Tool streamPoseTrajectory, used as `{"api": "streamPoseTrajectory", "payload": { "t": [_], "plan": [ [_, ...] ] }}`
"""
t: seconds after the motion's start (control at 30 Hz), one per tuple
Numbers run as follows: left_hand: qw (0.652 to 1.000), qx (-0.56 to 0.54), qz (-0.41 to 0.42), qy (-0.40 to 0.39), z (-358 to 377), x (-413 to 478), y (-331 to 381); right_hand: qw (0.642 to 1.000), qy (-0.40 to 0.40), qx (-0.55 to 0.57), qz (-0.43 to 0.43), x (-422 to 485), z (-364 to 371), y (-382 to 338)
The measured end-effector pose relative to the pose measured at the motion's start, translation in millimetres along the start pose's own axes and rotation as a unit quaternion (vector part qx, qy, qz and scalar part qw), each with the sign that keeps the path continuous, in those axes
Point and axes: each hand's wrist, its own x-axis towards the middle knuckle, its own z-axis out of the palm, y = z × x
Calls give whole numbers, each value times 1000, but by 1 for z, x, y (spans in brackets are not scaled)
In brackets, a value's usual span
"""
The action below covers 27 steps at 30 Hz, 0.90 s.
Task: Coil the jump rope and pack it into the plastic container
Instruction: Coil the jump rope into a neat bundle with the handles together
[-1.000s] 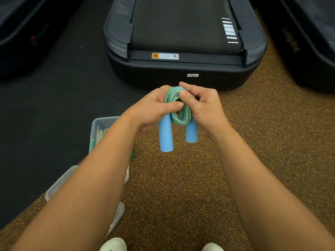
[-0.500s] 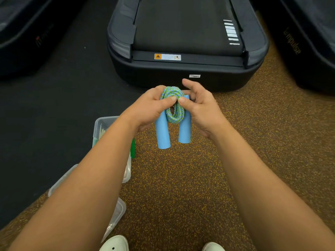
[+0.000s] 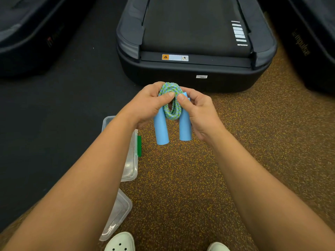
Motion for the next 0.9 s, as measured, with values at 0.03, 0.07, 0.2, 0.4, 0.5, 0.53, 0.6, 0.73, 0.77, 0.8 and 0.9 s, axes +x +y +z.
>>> {"api": "streamPoseTrajectory", "payload": {
  "t": [0.03, 0.07, 0.2, 0.4, 0.5, 0.53, 0.6, 0.73, 0.77, 0.8, 0.9],
  "plan": [
    [1000, -4, 1, 0, -2, -2, 1, 1000, -21, 2, 7, -1, 1, 1],
    [1000, -9, 3, 1, -4, -3, 2, 999, -42, 4, 11, -1, 2, 1],
    [999, -30, 6, 11, -11, -10, 2, 997, -76, -3, 2, -1, 9, 4],
    [999, -39, -17, 31, -27, -20, -3, 998, -52, -32, -14, 1, 31, 10],
    [998, -37, -21, 37, -36, -24, -2, 998, -46, -41, -8, 2, 41, 13],
    [998, -41, -22, 49, -38, -24, -3, 998, -42, -37, -5, 3, 44, 15],
    [994, -48, -17, 100, -40, -23, -4, 999, -31, -26, -1, 4, 50, 16],
    [973, -53, 1, 226, -39, -24, -7, 1000, -11, -23, 3, 7, 58, 18],
    [968, -56, 10, 245, -39, -25, -7, 1000, -5, -26, 2, 8, 59, 18],
    [964, -63, 20, 259, -40, -27, -8, 1000, 0, -30, -1, 9, 61, 19],
    [961, -95, 40, 256, -42, -32, -8, 999, 14, -35, -2, 11, 65, 20]
  ]
}}
